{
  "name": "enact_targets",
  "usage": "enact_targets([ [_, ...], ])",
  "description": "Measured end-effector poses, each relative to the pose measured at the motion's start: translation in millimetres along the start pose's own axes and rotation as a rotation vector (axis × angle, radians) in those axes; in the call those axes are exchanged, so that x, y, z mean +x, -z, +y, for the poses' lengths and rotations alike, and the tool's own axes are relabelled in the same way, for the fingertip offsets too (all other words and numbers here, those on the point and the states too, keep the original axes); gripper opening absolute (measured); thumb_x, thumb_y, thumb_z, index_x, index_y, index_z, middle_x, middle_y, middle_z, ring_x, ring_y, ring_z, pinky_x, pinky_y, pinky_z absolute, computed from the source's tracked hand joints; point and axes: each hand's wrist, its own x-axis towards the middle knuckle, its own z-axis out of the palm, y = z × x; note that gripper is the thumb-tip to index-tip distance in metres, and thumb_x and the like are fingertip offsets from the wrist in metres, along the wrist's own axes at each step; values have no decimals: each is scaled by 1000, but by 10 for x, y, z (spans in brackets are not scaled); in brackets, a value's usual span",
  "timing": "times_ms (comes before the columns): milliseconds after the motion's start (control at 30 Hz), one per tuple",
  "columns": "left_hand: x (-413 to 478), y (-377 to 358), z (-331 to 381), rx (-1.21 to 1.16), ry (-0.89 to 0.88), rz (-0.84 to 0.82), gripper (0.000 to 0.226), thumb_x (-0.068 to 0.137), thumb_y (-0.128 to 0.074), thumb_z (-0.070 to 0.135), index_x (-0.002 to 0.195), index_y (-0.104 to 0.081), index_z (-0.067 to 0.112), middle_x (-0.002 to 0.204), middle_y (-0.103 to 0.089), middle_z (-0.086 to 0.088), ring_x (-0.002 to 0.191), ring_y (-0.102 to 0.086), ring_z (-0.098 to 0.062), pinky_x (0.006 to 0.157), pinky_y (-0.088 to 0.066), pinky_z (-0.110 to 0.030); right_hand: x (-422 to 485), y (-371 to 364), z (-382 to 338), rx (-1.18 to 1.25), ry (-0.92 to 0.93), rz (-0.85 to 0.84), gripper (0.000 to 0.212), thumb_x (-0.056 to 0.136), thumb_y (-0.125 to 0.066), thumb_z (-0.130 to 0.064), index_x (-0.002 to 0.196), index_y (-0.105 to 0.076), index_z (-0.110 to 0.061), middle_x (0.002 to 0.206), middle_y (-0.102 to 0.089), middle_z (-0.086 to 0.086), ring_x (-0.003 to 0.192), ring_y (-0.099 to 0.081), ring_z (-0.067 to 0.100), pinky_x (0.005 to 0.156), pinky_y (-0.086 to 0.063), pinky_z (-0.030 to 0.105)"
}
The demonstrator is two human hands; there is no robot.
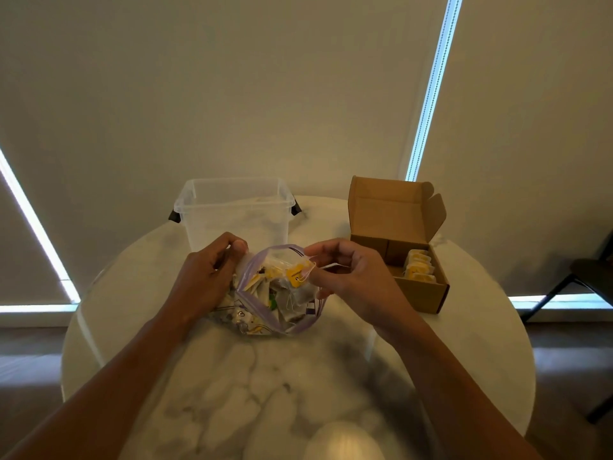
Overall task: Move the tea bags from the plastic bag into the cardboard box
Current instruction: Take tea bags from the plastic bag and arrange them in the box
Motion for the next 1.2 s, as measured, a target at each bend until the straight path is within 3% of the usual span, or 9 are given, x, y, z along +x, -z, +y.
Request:
enact_targets([
  [267, 2, 4, -2, -23, -8, -8, 33, 115, -42, 53, 100, -62, 32, 84, -75, 2, 79, -70, -22, 71, -56, -39, -8, 92, -36, 47, 6, 21, 19, 95, -78, -18, 114, -81, -21, 105, -81, -1, 95, -77, 20, 71, -60, 25],
  [433, 1, -6, -27, -42, 4, -27, 36, 114, -42, 55, 105, -64, 29, 83, -75, 0, 82, -72, -26, 75, -59, -46, 29, 592, -186, 46, 63, 209, 23, 98, -74, -22, 121, -79, -26, 110, -80, -10, 96, -75, 9, 73, -59, 20],
  [567, 31, -21, -43, -45, 2, -29, 31, 113, -44, 54, 106, -65, 32, 83, -75, -2, 83, -72, -31, 79, -60, -48, 190, 1073, -86, -336, 98, 344, 18, 100, -73, -26, 117, -77, -31, 108, -78, -11, 96, -73, 5, 70, -58, 18],
  [733, 42, -32, -62, -41, -3, -26, 29, 111, -45, 54, 103, -65, 35, 84, -76, 0, 83, -72, -27, 80, -59, -47, 409, 1355, 219, -721, 21, 290, 7, 101, -70, -25, 105, -71, -30, 95, -74, -11, 87, -67, 3, 56, -44, 5],
  [933, 36, -33, -45, -29, -8, -18, 27, 109, -45, 53, 100, -65, 37, 84, -76, 3, 81, -73, -22, 78, -58, -44, 595, 1426, 475, -886, -6, 210, 4, 102, -67, -26, 104, -67, -29, 100, -75, -5, 90, -69, 10, 66, -48, 23],
  [1067, 29, -26, -32, -34, -3, -24, 30, 108, -44, 56, 100, -65, 36, 83, -75, 1, 82, -71, -25, 78, -58, -43, 620, 1424, 526, -947, 12, 244, 5, 97, -73, -31, 96, -70, -35, 95, -71, -14, 100, -67, 17, 86, -58, 41],
  [1200, 33, -22, -47, -31, -10, -38, 35, 107, -42, 59, 102, -65, 33, 85, -76, -1, 84, -73, -29, 80, -60, -47, 595, 1437, 473, -923, 40, 309, 5, 95, -78, -23, 98, -76, -26, 99, -65, -9, 95, -63, 12, 71, -44, 16],
])
